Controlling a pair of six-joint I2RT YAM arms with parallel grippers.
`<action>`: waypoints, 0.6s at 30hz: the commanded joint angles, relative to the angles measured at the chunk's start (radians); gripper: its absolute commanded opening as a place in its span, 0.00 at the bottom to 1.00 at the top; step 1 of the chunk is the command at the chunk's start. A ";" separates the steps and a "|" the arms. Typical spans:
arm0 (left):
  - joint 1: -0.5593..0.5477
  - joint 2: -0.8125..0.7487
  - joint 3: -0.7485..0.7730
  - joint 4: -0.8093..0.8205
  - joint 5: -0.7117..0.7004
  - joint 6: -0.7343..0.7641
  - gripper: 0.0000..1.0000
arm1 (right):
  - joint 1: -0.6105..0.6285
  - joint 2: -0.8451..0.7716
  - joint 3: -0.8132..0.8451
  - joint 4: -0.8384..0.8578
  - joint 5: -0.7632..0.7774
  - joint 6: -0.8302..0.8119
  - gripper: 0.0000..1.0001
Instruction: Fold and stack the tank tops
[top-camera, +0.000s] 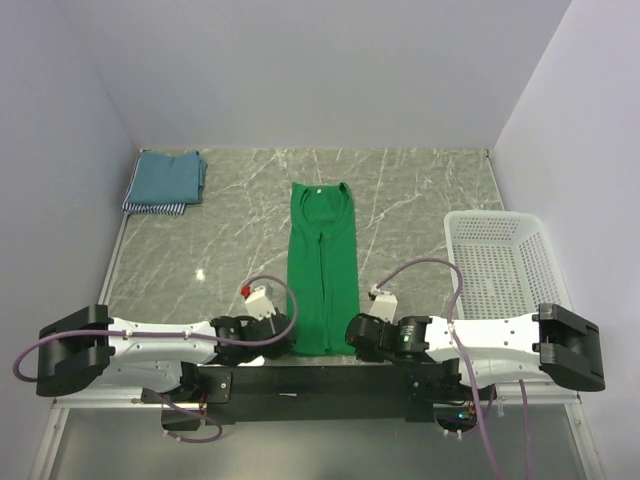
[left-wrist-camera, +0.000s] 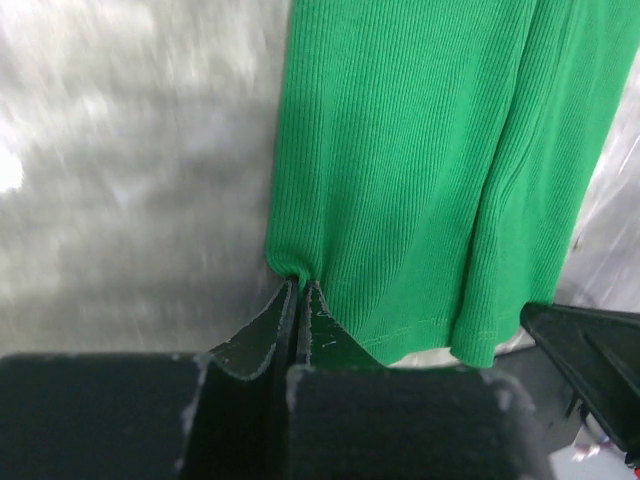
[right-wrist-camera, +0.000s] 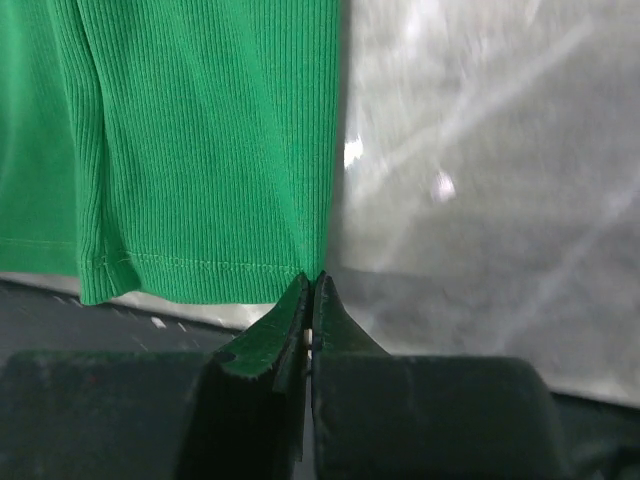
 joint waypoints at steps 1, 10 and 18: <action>-0.083 0.021 0.026 -0.167 -0.043 -0.130 0.01 | 0.062 -0.028 0.042 -0.164 0.089 0.089 0.00; -0.108 0.006 0.079 -0.224 -0.101 -0.133 0.00 | 0.078 -0.052 0.117 -0.241 0.153 0.091 0.00; -0.043 0.030 0.162 -0.192 -0.129 -0.037 0.00 | 0.018 0.007 0.257 -0.256 0.234 -0.008 0.00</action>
